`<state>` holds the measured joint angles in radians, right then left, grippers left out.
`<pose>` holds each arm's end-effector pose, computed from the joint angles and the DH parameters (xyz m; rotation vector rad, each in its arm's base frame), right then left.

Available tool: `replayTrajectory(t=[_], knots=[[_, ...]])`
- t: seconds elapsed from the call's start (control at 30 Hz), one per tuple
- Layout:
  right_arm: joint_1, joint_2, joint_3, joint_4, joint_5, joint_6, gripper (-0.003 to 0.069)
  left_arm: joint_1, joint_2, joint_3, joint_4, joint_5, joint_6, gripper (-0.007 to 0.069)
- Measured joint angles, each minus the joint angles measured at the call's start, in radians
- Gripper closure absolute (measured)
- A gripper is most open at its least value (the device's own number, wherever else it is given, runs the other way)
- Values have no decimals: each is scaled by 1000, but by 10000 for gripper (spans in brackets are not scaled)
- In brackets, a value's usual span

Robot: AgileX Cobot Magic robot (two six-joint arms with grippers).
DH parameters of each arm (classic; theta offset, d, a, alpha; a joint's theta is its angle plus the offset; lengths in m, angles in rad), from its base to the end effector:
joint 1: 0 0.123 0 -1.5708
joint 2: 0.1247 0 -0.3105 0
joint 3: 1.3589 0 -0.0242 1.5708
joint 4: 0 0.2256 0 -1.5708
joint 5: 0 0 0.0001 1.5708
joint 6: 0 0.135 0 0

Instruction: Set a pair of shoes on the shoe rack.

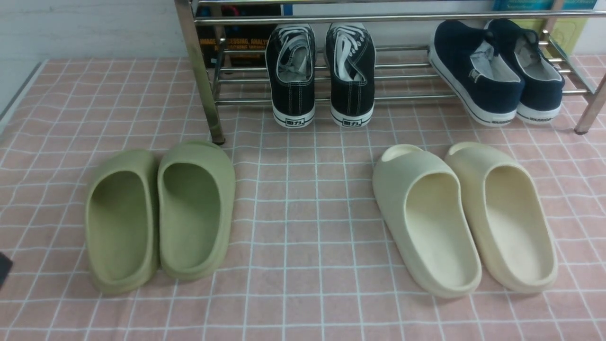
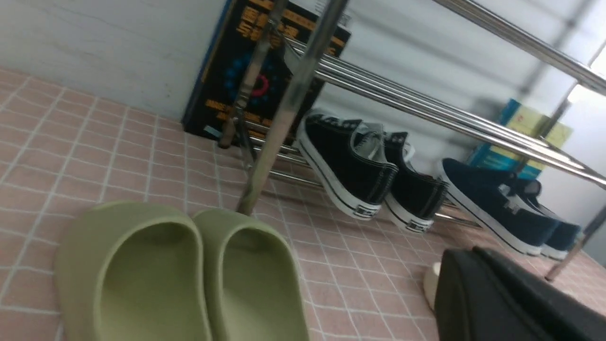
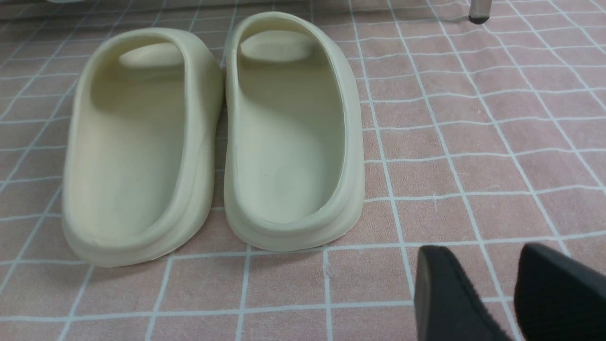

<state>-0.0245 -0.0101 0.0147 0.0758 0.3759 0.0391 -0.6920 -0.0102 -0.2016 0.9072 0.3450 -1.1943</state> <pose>0.0436 0.0027 0.1623 0.1057 1.8609 0.0848 0.0458 0.0088 0.2585 0.0632 1.5218 -0.6109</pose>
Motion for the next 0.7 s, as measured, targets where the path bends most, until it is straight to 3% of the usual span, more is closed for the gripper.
replayTrajectory(t=[0.07, 0.1, 0.2, 0.7], knots=[[0, 0, 0, 0, 0, 0, 419, 0, 9, 24, 30, -89, 29, 605], [0, 0, 0, 0, 0, 0, 419, 0, 39, 48, 123, -253, 83, 605], [0, 0, 0, 0, 0, 0, 419, 0, 90, 75, 233, -361, 113, 605], [0, 0, 0, 0, 0, 0, 419, 0, 240, 107, 297, -282, 111, 596]])
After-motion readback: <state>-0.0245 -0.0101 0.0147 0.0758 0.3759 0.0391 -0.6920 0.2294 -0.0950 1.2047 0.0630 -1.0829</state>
